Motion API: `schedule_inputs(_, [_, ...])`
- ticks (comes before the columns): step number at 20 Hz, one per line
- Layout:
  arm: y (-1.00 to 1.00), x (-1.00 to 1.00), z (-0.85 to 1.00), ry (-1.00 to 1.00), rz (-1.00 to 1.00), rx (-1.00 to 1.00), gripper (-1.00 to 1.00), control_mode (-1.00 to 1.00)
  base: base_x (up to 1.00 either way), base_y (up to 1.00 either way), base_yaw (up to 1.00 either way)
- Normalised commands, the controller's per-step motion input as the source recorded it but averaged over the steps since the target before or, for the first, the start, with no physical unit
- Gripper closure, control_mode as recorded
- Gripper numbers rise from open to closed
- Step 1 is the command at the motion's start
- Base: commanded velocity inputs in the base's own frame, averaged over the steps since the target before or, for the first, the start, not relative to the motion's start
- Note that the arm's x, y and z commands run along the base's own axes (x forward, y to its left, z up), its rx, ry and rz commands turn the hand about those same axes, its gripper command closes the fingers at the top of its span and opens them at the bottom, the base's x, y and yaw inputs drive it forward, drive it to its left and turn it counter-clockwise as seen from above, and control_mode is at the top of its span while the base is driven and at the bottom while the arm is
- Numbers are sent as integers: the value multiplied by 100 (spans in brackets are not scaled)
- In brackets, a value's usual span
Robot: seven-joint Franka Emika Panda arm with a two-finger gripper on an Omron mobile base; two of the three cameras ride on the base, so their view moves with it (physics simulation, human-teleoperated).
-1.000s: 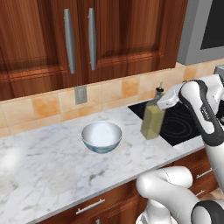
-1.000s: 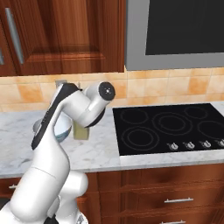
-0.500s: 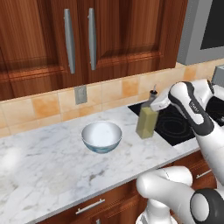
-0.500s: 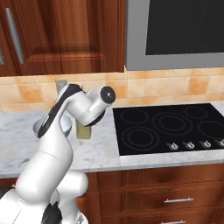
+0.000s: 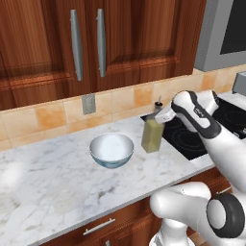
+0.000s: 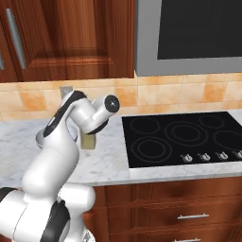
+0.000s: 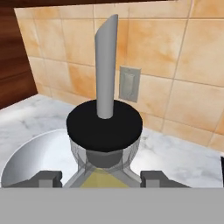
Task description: Retrieve the bottle and the shaker from the cabinet and place them next to the mixing bowl on the counter. Then add garlic from the fridge to the mixing bowl.
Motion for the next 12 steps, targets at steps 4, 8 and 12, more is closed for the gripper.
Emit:
schedule_inputs(4, [18, 36, -24, 0, 0, 0, 100, -100, 0, 0, 0])
schedule_inputs(8, [4, 41, -24, 0, 0, -1, 100, -100, 0, 0, 0])
schedule_inputs(12, [7, 35, -20, 0, 0, 0, 100, -100, 0, 0, 0])
